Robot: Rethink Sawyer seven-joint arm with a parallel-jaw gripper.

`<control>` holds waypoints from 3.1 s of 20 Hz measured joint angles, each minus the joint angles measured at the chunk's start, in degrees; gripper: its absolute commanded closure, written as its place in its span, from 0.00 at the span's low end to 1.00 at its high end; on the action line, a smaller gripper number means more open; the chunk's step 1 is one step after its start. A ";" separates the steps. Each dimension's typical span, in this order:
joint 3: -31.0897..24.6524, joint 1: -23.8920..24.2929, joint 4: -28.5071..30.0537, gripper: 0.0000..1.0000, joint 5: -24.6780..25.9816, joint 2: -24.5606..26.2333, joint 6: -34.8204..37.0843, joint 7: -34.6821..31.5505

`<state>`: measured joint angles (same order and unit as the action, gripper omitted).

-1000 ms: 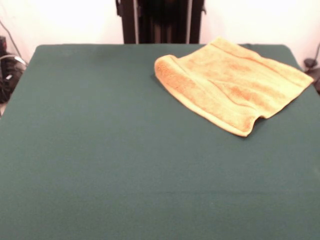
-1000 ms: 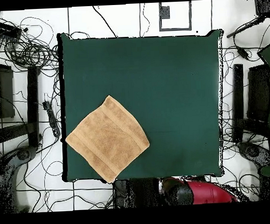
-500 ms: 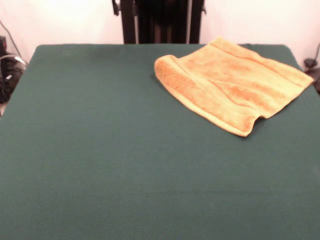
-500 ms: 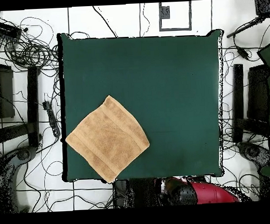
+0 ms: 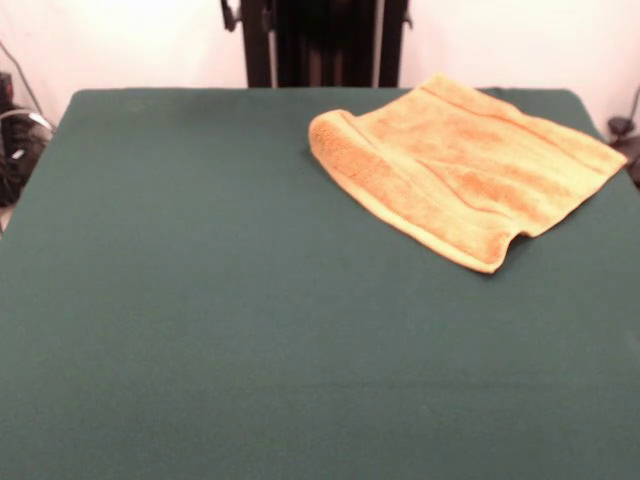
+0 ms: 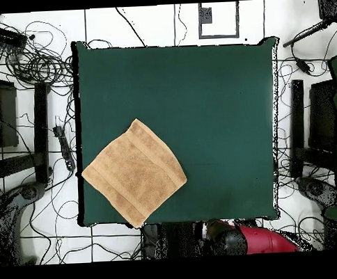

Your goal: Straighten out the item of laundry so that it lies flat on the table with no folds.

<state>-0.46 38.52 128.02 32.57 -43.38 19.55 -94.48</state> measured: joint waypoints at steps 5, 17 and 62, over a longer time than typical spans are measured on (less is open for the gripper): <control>-0.30 -0.08 -2.01 0.00 -0.06 0.04 0.00 0.00; -1.39 -0.05 -13.88 0.00 -3.23 3.47 3.78 0.00; -6.54 -10.94 -22.68 0.00 -11.87 6.27 8.80 0.00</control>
<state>-7.00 27.59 105.34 20.69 -37.12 28.35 -94.48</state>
